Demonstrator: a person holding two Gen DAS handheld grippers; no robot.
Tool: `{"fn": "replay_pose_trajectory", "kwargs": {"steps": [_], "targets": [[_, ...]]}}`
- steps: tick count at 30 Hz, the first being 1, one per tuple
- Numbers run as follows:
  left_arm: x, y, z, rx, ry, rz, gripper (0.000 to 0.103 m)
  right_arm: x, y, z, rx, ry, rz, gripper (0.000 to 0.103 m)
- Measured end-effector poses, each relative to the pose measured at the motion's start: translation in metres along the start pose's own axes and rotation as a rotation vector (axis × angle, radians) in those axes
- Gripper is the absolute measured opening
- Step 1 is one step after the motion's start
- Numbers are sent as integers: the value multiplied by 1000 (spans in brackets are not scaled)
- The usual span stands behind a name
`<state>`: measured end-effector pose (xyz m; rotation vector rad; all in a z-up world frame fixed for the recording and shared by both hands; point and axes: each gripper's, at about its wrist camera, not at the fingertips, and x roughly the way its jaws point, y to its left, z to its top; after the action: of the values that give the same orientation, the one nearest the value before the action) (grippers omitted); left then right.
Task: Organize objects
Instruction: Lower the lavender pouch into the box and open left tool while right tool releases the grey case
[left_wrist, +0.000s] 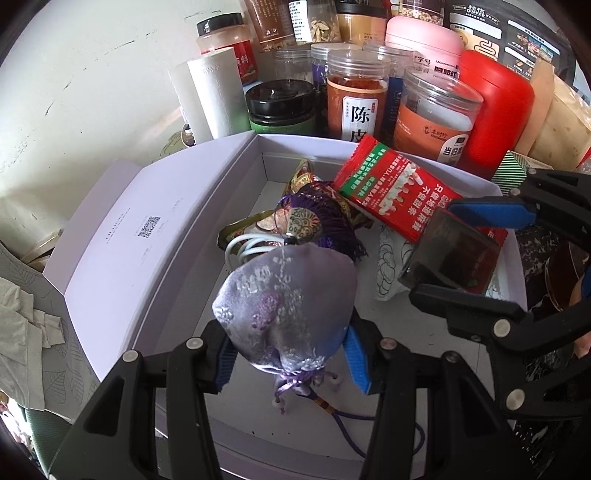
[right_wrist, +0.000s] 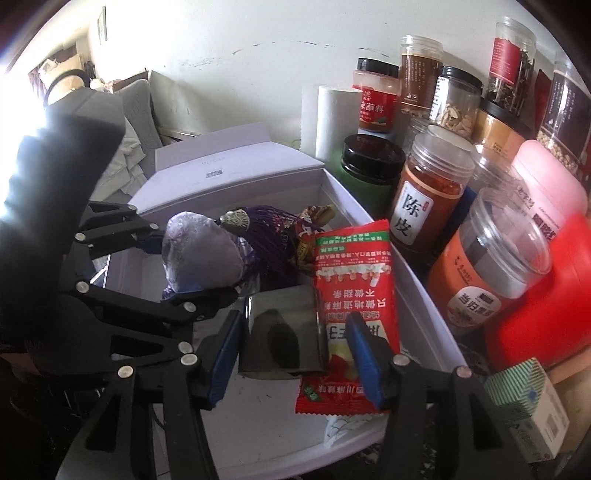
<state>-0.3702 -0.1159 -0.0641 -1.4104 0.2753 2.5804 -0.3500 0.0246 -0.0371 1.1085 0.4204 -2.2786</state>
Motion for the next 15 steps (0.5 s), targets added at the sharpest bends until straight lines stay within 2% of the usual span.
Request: {"fn": "replay_pose_trajectory", "kwargs": {"steps": [5,9,15], "targets": [[-8,4,22,-9,-12,24,57,-12,0,1,-9,-13,-30,59],[-14,4,25,-25,-13,65,77,-18,-1,1,-7,-15,-46,59],[-20,6,27,-48,-7,74,79,-26,0,1,-14,-21,-73,62]]}}
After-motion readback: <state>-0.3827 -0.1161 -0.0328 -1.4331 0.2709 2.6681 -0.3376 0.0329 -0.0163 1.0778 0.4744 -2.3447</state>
